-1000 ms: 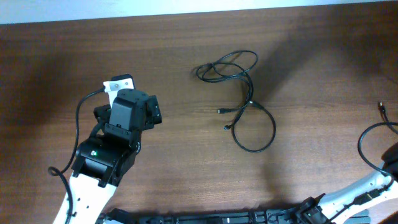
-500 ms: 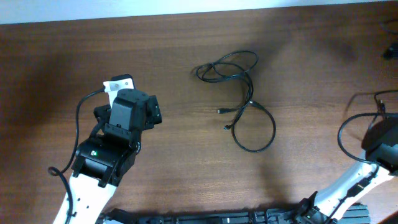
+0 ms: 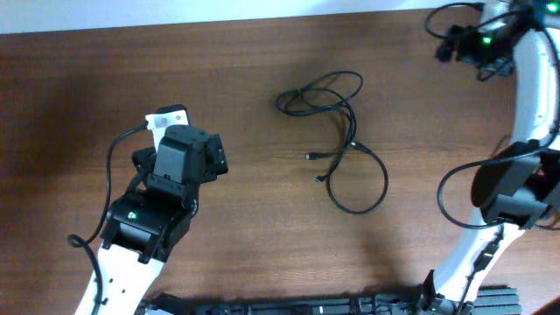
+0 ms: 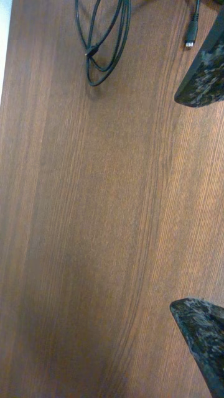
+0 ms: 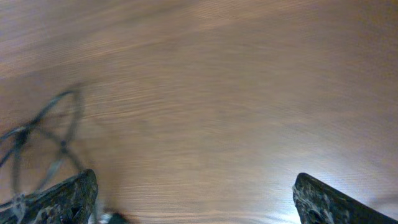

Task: Untangle cables
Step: 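Bring the right gripper back over the cable pile and lower it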

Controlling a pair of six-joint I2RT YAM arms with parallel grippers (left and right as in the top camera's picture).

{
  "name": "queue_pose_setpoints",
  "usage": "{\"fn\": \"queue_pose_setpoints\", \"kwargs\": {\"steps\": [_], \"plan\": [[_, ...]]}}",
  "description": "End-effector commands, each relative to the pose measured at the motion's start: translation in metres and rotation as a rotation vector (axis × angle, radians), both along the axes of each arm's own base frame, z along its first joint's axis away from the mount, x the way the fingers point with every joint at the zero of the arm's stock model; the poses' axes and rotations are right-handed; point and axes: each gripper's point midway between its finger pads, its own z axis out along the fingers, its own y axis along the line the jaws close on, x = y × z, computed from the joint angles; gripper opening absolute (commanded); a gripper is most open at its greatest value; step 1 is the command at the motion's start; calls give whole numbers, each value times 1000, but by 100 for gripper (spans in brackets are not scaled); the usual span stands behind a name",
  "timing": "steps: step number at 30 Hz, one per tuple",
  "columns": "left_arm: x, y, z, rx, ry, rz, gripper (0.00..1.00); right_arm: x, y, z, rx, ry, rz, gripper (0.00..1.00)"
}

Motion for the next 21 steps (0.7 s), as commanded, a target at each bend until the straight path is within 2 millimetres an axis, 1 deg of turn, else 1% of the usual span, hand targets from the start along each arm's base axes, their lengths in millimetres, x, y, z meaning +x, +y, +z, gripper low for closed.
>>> {"fn": "queue_pose_setpoints", "kwargs": {"steps": [1, 3, 6, 7, 8, 9, 10, 11, 13, 15, 18, 19, 21], "plan": [[0, 0, 2, 4, -2, -10, 99, 8, 51, -4, 60, 4, 79, 100], [0, 1, 2, 5, -2, -10, 99, 11, 75, -6, 81, 13, 81, 100], [0, 1, 2, 4, -2, -10, 99, 18, 102, -14, 122, 30, 46, 100], [0, 0, 2, 4, -2, -10, 99, 20, 110, -20, 139, 43, 26, 100], [0, 0, 2, 4, -2, -10, 99, 23, 124, -28, 163, 64, 10, 100], [0, 0, 2, 4, -2, -10, 99, 23, 135, -32, 183, 74, 14, 99], [0, 1, 2, 5, -2, -9, 99, 24, 141, -36, 193, 82, 21, 99], [0, 0, 2, 5, -1, -10, 99, 24, 157, -43, 207, 99, 46, 96], [0, 0, 2, 4, -2, -10, 99, 22, 171, -55, 209, 128, 51, 95], [0, 0, 2, 4, -2, -10, 99, 21, 187, -72, 213, 168, 58, 93], [0, 0, 2, 4, -2, -10, 99, 19, 200, -91, 222, 212, 44, 89], [0, 0, 2, 4, -2, -10, 99, 18, 205, -98, 227, 228, 35, 88], [0, 1, 2, 5, -2, -10, 99, 15, 213, -104, 232, 251, 31, 88]]}}
